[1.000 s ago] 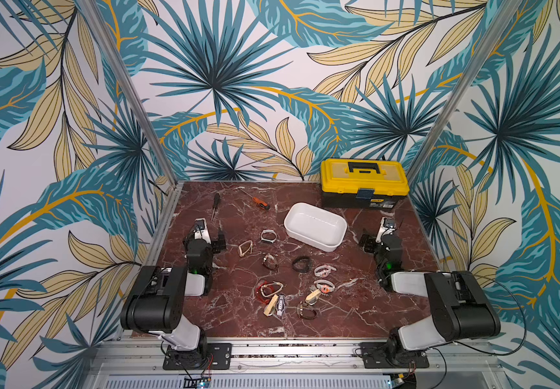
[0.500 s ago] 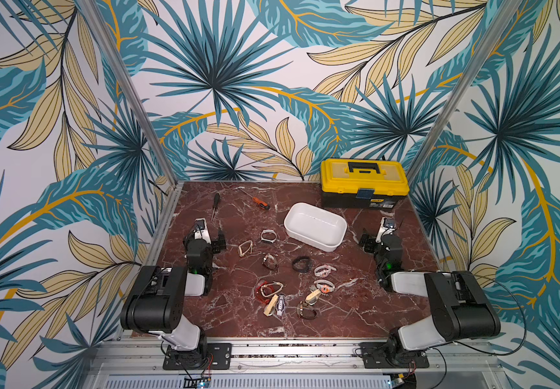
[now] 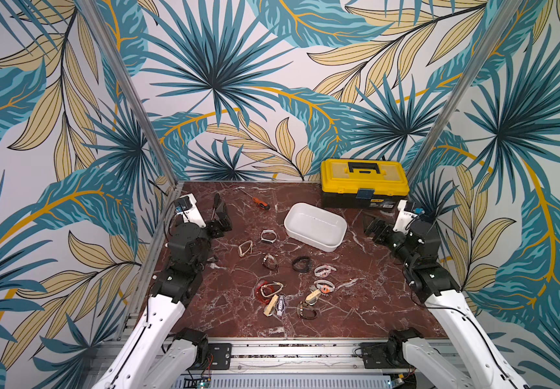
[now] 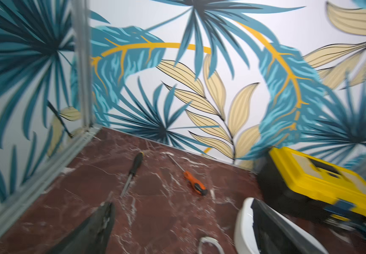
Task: Put the watch into the storage box
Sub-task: Pick up the watch at the center of the board.
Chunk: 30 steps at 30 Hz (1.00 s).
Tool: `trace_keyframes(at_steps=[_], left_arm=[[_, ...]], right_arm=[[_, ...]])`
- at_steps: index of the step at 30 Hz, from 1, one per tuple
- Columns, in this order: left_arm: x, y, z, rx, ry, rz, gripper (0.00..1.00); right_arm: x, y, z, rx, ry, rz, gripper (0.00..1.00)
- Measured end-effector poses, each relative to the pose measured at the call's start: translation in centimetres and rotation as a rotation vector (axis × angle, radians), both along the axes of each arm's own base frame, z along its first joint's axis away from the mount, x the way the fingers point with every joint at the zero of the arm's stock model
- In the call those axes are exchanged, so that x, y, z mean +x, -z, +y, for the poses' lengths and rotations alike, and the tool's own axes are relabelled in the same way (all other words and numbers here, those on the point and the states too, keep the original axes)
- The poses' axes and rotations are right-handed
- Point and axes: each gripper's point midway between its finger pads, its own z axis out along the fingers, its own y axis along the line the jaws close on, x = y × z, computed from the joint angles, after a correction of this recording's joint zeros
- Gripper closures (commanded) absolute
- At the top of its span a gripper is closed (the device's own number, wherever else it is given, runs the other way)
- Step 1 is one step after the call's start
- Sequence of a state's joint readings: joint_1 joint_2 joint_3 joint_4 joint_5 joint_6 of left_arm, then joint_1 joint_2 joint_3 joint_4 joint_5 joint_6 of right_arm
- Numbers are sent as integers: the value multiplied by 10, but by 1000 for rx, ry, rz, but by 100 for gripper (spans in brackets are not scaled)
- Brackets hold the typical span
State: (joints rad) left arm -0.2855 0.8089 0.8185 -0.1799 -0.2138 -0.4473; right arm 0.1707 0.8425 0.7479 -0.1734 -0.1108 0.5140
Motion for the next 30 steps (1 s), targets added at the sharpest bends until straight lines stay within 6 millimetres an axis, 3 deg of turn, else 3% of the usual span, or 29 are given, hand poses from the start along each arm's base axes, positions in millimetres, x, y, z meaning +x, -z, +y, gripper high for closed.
trace_keyframes(at_steps=[2,4,7,10,17,22,30], left_arm=[[-14,16,-27,-45,107,115,0],[-29,50,-53,-50,197,280,0],[-55,109,-74,-17,267,546,0],[-74,136,-77,2,282,680,0],[-83,131,-81,-3,312,669,0],[-83,128,-85,-8,331,645,0],[-85,133,-87,8,353,649,0]], right_arm=[[-27,28,37,54,-126,133,7],[-54,50,64,72,-218,260,8],[-83,73,80,38,-273,410,13],[-91,84,92,-33,-282,526,20],[-78,122,139,-203,-261,693,33],[-56,147,155,-283,-203,749,39],[-21,162,174,-360,-157,751,49]])
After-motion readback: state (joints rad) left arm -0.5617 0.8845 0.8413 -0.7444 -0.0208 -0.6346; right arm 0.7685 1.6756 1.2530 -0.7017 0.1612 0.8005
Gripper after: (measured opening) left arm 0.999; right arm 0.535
